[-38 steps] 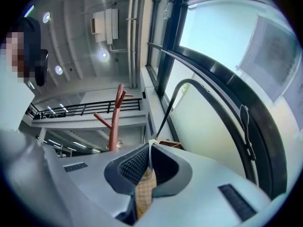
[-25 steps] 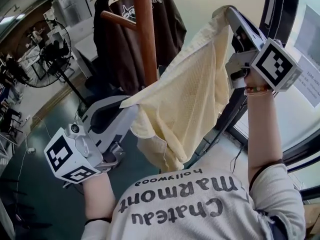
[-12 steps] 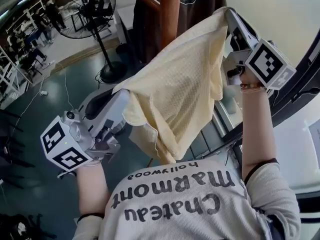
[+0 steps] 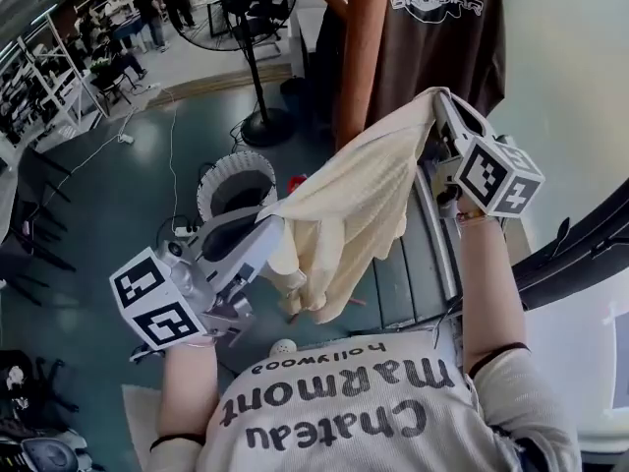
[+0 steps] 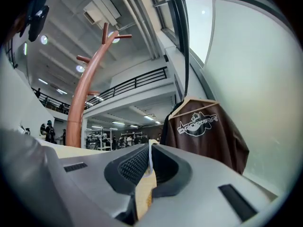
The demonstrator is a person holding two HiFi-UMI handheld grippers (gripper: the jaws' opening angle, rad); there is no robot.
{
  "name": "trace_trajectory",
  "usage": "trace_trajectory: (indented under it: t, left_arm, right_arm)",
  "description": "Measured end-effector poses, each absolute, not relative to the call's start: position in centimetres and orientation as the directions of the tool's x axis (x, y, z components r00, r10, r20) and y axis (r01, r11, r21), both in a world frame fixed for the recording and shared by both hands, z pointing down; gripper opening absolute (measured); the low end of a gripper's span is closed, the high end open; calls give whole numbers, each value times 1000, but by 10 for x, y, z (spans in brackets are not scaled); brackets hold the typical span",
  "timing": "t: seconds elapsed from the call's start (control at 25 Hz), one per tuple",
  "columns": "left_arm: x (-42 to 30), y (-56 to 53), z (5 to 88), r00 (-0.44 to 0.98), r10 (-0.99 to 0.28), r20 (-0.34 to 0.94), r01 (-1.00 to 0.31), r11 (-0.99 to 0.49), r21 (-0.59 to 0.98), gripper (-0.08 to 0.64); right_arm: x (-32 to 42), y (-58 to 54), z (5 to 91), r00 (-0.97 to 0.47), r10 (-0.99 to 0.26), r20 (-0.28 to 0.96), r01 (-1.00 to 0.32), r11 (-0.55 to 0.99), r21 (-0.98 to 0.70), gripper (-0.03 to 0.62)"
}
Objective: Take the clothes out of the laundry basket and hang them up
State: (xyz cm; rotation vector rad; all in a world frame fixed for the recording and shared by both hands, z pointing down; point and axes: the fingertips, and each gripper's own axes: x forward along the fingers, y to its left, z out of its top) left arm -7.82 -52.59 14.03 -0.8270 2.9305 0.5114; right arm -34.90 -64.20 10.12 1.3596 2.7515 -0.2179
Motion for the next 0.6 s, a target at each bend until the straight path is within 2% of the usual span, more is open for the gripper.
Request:
trace_trajectory:
  t: [0.28,0.4,0.6]
  left_arm:
    - [-69,-542,174,-892,-435,-126,-450,826,338,14]
    - [-67,-550,188,-912,-399,-94,-407,859,310,14]
    - [-81,-571,218,-910,-410,-53,-405,859,314,14]
  right_arm:
    - [-337,-648,170,-531,846,-42,840,519,-162,32]
    - [-323,-653,196,-474,880,-4,863,463,-202,32]
    - [-298,-649,233,-341,937,71,910,348,-226,32]
